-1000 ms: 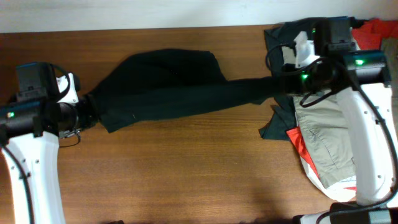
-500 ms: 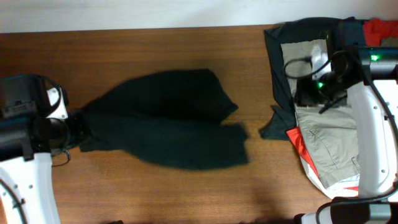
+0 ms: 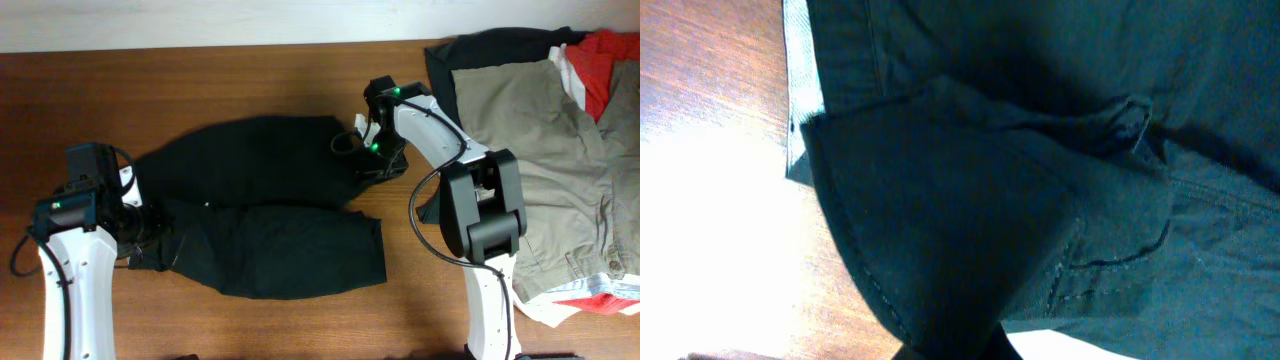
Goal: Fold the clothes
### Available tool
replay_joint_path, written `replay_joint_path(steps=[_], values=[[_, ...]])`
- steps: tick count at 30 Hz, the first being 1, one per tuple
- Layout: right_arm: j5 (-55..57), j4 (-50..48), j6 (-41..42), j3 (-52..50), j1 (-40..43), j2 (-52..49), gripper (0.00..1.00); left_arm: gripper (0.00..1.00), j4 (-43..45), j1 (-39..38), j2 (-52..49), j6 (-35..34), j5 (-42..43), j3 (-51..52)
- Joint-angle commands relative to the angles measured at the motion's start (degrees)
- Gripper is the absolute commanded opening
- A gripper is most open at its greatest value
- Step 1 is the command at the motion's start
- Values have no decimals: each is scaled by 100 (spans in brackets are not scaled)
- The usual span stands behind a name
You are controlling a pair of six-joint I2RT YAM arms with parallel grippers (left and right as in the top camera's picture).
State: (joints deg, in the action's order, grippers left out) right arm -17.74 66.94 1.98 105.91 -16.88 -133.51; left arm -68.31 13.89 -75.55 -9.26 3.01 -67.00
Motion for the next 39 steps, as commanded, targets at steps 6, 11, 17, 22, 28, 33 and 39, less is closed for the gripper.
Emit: replay_joint_path(steps=[6,11,17,22,28,33,39], values=[[420,-2100,1084,931,802,-225,4,0,1517,-249,-33,-50,326,221],[450,-2566,1099,1663,1443,-225,21,0,2868,-1069,-1200,-50,350,321],[273,-127,1060,1657,1464,-92,73,0,2452,-1176,-1445,-48,326,321],[525,-177,1392,1547,1021,-168,75,0,2321,-1176,-1445,-48,328,321],[861,-96,2105,1285,940,-308,14,0,2260,-1176,-1445,-48,328,321],[981,960,1985,1659,1432,175,4,0,1878,-942,-1132,83,173,59],[944,1731,1322,1818,1681,2686,4,0,291,-658,522,79,175,-216]])
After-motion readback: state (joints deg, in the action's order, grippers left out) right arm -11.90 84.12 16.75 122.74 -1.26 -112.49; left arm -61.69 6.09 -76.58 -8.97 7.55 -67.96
